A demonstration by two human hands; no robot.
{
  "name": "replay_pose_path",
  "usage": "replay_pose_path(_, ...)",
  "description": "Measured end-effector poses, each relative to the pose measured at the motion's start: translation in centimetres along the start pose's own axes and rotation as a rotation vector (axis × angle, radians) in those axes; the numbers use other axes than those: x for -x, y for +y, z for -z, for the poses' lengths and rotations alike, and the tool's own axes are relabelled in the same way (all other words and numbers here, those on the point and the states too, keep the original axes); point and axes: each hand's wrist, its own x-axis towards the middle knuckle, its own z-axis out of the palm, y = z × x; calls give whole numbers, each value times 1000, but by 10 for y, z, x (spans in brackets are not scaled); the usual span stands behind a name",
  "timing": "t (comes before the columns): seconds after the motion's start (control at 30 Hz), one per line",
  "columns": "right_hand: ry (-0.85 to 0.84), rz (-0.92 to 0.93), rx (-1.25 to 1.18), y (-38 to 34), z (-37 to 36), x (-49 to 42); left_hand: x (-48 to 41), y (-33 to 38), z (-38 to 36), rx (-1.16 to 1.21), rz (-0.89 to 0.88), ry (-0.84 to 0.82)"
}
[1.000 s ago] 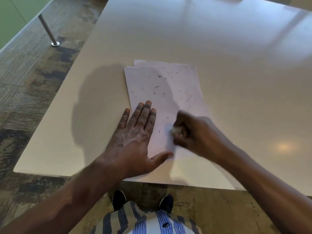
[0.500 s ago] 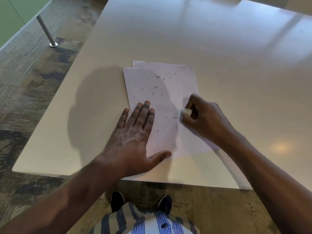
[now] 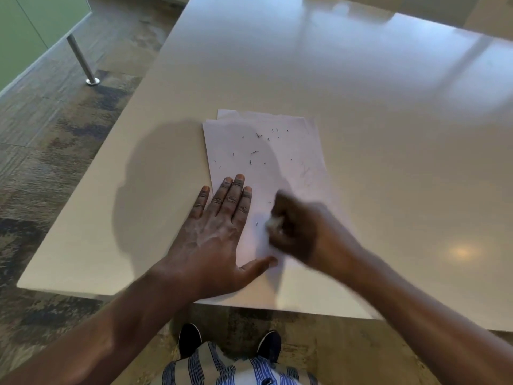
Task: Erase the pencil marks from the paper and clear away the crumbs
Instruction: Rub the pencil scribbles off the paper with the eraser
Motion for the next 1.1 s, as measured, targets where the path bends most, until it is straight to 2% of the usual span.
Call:
replay_pose_path(0.07,-55,49,21,0,-3,6,0,0,0,4,-2,2)
replay_pose_path(0.17,166,-127,168,33,20,-10,1,0,2,-23,-2,-21)
replay_pose_path(0.23,232,-214,145,48,33,-17,1,1,4,-18,0,-27)
replay_pose_path(0.43,234,-218,-1,47,27,-4,4,0,10,-26,18,-37)
replay_pose_path(0.67,234,-159,-26,34,17,1,-27,21,11,55,-12,61)
replay_pose_path(0.73,146,-130,-82,28,17,7,-31,24,6,65,-14,51)
replay_pose_path(0.8,18,-26,-115,18,13,14,-33,23,2,58,-11,56)
replay_pose_path(0.87,-40,56,-84,15,10,16,-32,22,2,40,-17,42)
replay_pose_path(0.93,-1,0,-17,24,16,6,-32,22,4,36,-20,25)
replay_pose_path(1.03,146,-155,92,40,30,-13,-31,23,6,47,-17,28)
replay_pose_path(1.1,113,-103,42,35,29,-14,-31,23,5,64,-18,38)
